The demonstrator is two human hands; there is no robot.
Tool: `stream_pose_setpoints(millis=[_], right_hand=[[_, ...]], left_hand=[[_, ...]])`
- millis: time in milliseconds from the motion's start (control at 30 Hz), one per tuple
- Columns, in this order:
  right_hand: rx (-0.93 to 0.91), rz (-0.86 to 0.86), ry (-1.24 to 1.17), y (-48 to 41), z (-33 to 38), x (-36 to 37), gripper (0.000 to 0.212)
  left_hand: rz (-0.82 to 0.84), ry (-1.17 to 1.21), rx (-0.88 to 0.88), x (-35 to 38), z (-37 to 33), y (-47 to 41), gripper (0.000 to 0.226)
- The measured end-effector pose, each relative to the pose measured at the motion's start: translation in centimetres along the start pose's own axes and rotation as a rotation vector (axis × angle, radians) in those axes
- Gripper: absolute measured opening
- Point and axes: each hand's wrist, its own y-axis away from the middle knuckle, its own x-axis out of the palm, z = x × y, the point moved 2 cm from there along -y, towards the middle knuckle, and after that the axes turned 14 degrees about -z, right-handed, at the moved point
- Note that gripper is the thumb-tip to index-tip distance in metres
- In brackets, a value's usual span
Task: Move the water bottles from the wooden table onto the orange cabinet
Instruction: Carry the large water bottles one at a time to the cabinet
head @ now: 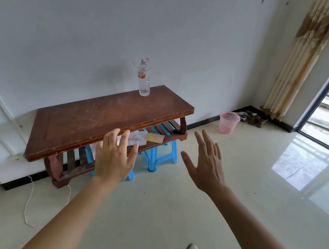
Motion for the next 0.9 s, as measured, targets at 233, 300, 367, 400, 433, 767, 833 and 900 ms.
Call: stream_pose_setpoints(millis=[233, 300, 367, 400, 433, 767, 833, 900], right_hand=[[0.064, 0.018, -0.049, -17.5, -10.1, 11.8, 0.077], [0.050, 0.023, -0.081, -22.6, -11.0, 14.4, 0.077], [0.007, 0.041, -0.091, -27.4, -11.7, 17.4, 0.075], [-0.006, 0.055, -0.094, -29.6, -11.9, 18.8, 0.074], [-0.010, 0.067, -0.103, -31.2, -12.2, 20.4, 0.074], [-0.082, 0.195, -0.109, -45.2, -12.9, 38.5, 0.078], [-0.068, 0.210, -0.089, -48.5, -13.0, 41.9, 0.079], [-0.029, 0.225, -0.080, -51.7, -13.0, 45.1, 0.082]], left_hand=[[0.050, -0.055, 0.005, 14.9, -2.3, -15.1, 0.060], [0.036, -0.071, -0.012, 17.1, -2.1, -19.1, 0.061], [0.023, -0.086, -0.032, 19.5, -1.3, -22.5, 0.062], [0.032, -0.092, -0.046, 20.7, -0.9, -23.9, 0.062], [0.038, -0.092, -0.062, 21.7, -0.3, -24.9, 0.063], [0.138, -0.129, -0.150, 37.9, 9.7, -36.8, 0.065], [0.154, -0.122, -0.121, 41.8, 11.7, -40.4, 0.067], [0.174, -0.109, -0.093, 45.4, 13.5, -44.4, 0.068]])
